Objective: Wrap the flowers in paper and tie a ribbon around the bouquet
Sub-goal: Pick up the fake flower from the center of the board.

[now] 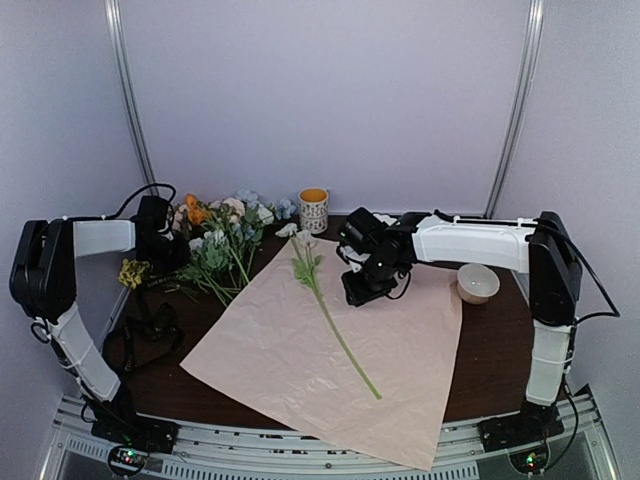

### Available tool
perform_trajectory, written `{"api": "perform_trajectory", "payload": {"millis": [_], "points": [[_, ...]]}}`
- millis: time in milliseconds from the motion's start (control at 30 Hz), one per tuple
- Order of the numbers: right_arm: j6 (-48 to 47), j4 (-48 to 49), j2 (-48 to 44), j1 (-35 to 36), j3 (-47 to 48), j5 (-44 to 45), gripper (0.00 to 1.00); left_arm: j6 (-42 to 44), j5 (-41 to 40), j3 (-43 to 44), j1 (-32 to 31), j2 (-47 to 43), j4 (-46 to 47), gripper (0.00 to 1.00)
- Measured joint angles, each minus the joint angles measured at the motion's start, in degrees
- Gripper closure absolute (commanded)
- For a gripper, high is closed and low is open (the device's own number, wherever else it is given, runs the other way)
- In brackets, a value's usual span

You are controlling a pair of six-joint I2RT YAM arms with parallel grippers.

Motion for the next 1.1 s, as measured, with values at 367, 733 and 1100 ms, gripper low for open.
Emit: {"api": "perform_trajectory", "payload": {"millis": [367, 733, 1100], "points": [[-0.4, -0.6, 0.8, 0.0, 0.0, 0.1, 0.63, -2.1, 0.2, -0.5, -8.3, 3.5, 1.5, 0.74], [-0.4, -0.4, 0.6, 0.0, -1.6, 0.4, 0.64, -2.6, -5.8, -3.8, -10.1, 0.6, -0.4, 0.60], [-1.1, -0.3, 0.6, 0.0, -2.1, 0.4, 0.64, -0.5, -12.3, -4.8, -10.1, -2.2, -5.2, 0.60]]}}
